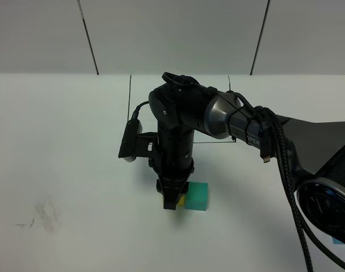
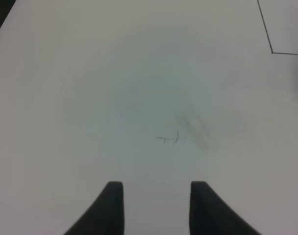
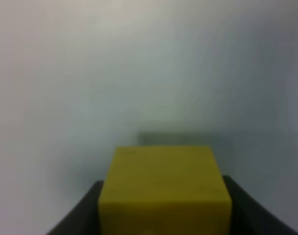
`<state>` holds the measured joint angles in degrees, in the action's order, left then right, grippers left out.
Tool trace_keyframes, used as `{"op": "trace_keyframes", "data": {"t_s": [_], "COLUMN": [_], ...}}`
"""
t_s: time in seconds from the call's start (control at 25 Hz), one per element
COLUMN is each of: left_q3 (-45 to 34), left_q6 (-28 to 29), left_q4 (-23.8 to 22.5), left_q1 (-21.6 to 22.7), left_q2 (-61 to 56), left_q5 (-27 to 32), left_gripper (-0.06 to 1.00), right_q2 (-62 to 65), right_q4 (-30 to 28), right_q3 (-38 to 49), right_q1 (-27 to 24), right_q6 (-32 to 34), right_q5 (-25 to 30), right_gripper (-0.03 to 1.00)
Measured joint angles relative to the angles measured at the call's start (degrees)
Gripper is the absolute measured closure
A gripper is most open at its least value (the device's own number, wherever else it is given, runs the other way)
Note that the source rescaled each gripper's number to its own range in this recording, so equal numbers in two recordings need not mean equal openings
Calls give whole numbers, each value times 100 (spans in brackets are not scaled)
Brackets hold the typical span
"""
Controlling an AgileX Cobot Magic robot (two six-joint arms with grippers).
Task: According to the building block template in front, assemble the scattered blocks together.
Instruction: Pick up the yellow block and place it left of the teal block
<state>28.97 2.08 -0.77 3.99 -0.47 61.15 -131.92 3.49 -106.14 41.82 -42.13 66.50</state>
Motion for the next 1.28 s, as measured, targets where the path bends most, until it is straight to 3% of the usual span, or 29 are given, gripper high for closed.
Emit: {"op": "trace_keyframes", "data": {"t_s": [0.8,1.28], "left_q3": [0,0], "left_q6": [0,0], "left_q4": [0,0], "left_q1": [0,0], "left_q2": [0,0], "left_q5": [0,0], "left_gripper": [94,94], "right_q2": [0,-17], "right_q4": [98,97], "right_q3": [544,555], "right_q1": [-152,-152], "right_q6": [-198,-358], "right_q5": [-648,-664], "right_gripper": [77,77]}}
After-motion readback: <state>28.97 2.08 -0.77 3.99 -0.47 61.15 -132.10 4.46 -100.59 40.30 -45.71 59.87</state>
